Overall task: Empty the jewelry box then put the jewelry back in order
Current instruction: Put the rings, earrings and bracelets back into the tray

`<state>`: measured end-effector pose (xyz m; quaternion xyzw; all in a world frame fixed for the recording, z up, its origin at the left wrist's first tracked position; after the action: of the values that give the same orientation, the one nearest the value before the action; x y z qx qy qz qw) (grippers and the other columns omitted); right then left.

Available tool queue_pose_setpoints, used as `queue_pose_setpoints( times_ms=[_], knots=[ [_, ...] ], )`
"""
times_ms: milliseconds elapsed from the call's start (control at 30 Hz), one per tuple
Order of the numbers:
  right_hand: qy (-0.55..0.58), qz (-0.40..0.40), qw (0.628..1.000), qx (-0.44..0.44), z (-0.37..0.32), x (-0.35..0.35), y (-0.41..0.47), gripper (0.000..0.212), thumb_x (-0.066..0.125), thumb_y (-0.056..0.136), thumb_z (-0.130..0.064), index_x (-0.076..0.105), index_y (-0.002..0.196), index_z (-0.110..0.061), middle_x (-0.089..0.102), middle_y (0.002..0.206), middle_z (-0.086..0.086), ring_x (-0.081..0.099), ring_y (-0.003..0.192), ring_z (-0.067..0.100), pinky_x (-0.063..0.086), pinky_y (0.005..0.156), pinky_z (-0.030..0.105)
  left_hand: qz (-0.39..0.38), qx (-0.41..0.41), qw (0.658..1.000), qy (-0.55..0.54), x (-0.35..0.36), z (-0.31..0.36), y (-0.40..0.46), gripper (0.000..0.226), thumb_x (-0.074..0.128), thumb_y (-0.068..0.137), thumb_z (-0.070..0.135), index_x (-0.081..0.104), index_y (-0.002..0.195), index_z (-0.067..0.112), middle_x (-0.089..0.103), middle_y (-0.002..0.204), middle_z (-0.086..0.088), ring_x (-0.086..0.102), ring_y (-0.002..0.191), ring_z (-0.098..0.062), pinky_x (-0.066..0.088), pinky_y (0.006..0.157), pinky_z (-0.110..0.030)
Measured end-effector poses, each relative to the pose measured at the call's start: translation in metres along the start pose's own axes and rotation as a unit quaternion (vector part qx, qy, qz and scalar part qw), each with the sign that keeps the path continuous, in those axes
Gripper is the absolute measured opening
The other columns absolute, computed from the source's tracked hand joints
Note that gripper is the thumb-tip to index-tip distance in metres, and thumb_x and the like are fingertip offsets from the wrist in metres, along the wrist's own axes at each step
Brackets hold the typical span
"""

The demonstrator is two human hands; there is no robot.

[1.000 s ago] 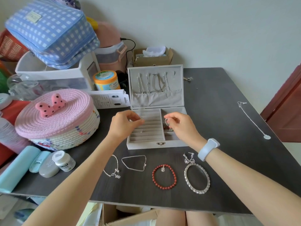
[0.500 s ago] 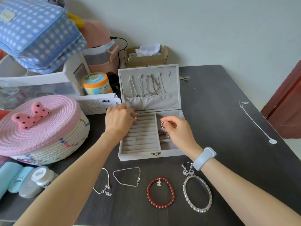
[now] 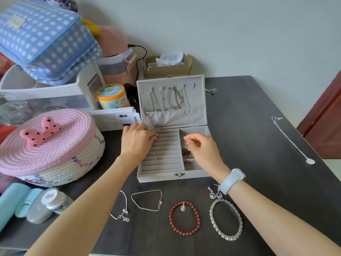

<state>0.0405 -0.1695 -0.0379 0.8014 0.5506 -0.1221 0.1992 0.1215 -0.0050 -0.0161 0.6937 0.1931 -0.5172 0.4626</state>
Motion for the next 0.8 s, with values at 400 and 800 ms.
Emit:
queue_pose_setpoints(
  times_ms=[400,800],
  knots=[
    [-0.018,-0.007,1.000,-0.005,-0.001,0.001,-0.002,0.018,0.051,0.088,-0.006,0.066,0.096,-0.012,0.064,0.089,-0.001,0.062,0.083,0.014,0.048,0.082,0.023,-0.033,0.078,0.992,0.095,0.003,0.007,0.006,0.026,0.084,0.047,0.005,0.064,0.046,0.021,0.057,0.042,0.004,0.048,0.048,-0.023,0.031,0.053,-0.026],
    [0.007,-0.027,0.999,0.016,-0.004,0.003,0.008,0.022,0.051,0.086,-0.002,0.067,0.100,-0.010,0.063,0.086,-0.003,0.062,0.082,0.015,0.048,0.080,0.025,0.055,0.055,0.996,-0.032,0.013,0.001,-0.008,0.023,0.076,0.068,0.005,0.074,0.089,0.015,0.068,0.077,-0.006,0.061,0.068,-0.032,0.046,0.066,-0.041]
  ],
)
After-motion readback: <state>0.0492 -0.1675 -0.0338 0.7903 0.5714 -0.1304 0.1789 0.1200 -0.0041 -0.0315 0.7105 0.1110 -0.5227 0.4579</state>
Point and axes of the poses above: each hand's wrist, its own y-axis towards the middle knuckle, its own x-axis out of the palm, z = x × y, the point moved 5 cm from there along y, towards the middle knuckle
